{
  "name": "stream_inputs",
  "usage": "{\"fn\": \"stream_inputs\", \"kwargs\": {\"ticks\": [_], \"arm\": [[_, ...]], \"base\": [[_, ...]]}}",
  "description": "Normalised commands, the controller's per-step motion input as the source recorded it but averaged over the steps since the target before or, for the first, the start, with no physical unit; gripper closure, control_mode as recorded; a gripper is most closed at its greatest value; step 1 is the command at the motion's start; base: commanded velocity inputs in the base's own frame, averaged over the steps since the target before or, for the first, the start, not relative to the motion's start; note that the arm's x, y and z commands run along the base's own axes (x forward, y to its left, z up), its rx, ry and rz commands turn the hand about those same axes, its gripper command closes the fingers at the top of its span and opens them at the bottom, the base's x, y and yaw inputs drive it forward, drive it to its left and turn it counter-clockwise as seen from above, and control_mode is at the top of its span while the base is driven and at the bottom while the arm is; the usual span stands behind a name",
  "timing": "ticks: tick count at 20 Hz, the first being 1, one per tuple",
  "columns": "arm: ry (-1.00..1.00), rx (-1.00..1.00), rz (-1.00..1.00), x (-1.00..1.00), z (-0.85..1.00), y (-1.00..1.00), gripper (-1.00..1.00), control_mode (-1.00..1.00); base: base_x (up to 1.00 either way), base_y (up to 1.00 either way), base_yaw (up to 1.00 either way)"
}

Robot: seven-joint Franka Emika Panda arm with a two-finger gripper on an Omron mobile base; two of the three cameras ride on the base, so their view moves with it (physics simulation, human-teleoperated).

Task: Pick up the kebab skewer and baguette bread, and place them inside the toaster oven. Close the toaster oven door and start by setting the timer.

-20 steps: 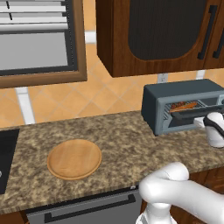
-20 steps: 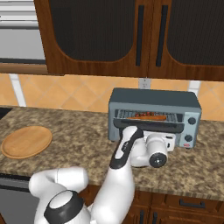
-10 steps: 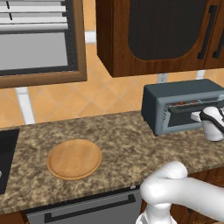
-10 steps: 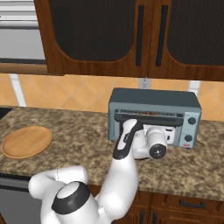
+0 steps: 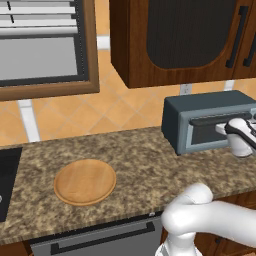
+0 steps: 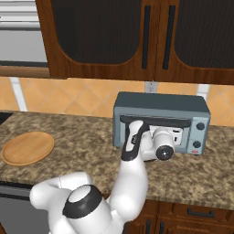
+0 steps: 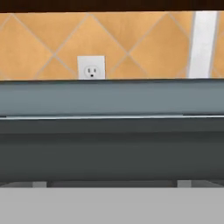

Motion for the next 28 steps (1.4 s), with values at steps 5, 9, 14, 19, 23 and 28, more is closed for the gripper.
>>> {"fn": "stream_inputs", "kwargs": {"ticks": [5,9,14,19,23,28], "arm": [[-0.02,0.00,0.00,0.26,0.00,0.14,-1.00,-1.00],[-0.01,0.00,0.00,0.06,0.01,-0.04,-1.00,-1.00],[0.00,0.00,0.00,-0.01,0.25,-0.28,-1.00,-1.00],[0.00,0.00,0.00,-0.09,0.26,-0.49,-1.00,-1.00],[0.00,0.00,0.00,-0.07,0.43,-0.49,-1.00,-1.00],[0.03,0.00,0.00,-0.42,0.53,-0.50,-1.00,-1.00]], "base": [[0.00,0.00,0.00],[0.00,0.00,0.00],[0.00,0.00,0.00],[0.00,0.00,0.00],[0.00,0.00,0.00],[0.00,0.00,0.00]]}}
